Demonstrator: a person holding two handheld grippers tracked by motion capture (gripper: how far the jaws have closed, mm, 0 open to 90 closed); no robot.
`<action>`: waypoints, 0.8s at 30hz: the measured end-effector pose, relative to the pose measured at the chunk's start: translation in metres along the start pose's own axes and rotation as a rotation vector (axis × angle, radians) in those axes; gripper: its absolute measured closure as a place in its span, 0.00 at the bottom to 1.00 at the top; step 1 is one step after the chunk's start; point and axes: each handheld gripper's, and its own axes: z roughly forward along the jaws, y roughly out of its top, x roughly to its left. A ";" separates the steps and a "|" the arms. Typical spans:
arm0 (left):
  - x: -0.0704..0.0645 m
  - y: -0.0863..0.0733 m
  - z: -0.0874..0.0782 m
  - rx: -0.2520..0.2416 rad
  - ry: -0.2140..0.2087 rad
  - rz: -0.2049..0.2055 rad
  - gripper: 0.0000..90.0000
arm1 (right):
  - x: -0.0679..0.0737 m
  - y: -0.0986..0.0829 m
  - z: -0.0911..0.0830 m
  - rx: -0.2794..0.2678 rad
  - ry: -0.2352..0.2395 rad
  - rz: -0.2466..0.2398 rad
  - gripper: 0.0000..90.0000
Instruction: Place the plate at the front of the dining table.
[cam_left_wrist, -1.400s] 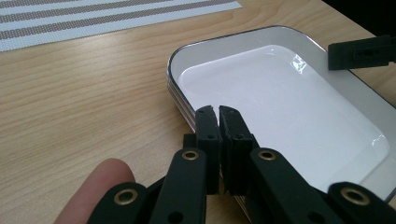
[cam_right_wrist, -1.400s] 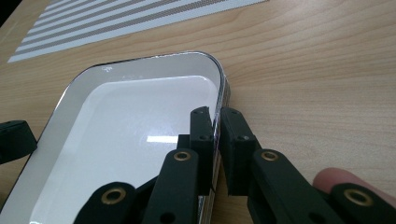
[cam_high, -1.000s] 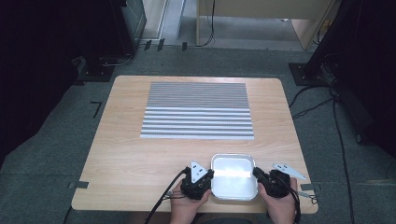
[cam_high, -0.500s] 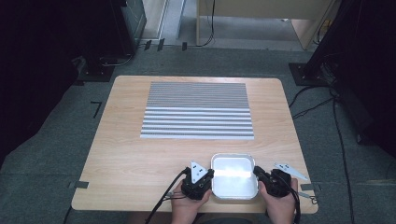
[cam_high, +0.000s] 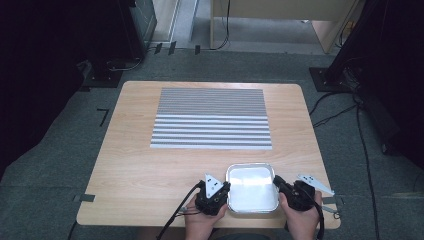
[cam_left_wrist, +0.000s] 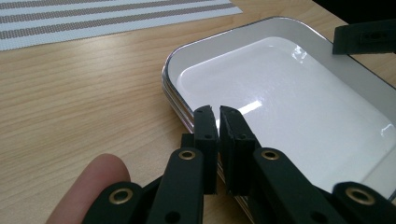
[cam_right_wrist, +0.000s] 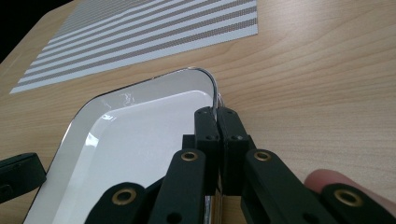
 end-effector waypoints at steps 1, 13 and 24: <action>0.000 0.000 0.000 0.000 0.000 0.000 0.96 | 0.000 0.000 0.000 0.000 0.000 0.000 0.99; -0.004 0.002 -0.001 -0.026 -0.006 -0.008 0.93 | -0.004 0.001 -0.003 -0.017 -0.029 0.013 1.00; -0.014 0.002 0.005 -0.009 -0.052 -0.021 0.82 | -0.011 0.004 -0.010 -0.057 -0.056 0.032 1.00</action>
